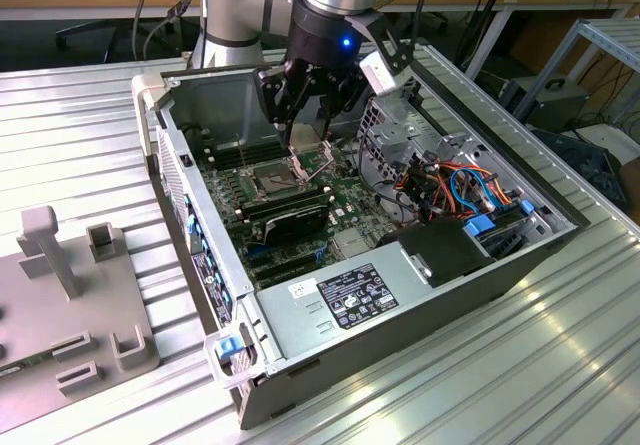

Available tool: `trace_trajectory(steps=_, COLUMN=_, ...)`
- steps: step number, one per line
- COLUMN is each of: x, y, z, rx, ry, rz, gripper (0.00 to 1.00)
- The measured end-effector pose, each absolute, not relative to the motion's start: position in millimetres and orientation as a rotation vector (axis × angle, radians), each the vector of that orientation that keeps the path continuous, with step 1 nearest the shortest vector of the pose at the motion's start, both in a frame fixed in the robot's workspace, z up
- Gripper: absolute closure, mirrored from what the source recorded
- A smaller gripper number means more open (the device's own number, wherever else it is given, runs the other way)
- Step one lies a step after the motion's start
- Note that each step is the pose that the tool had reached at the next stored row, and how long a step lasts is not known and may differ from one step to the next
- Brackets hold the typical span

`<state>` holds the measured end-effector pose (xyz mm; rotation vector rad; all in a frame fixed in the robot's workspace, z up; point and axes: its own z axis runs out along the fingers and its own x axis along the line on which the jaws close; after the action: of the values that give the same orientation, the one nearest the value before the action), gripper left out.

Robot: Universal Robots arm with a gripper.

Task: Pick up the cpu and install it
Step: 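Pick up the cpu and move it towards the insertion slot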

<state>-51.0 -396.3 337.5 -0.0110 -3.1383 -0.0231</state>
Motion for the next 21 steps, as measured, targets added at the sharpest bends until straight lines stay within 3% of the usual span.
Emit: trace_trajectory(steps=21, x=-51.0, y=-388.2, z=336.9, rx=-0.011, ry=-3.138, rz=-0.023, gripper=0.45)
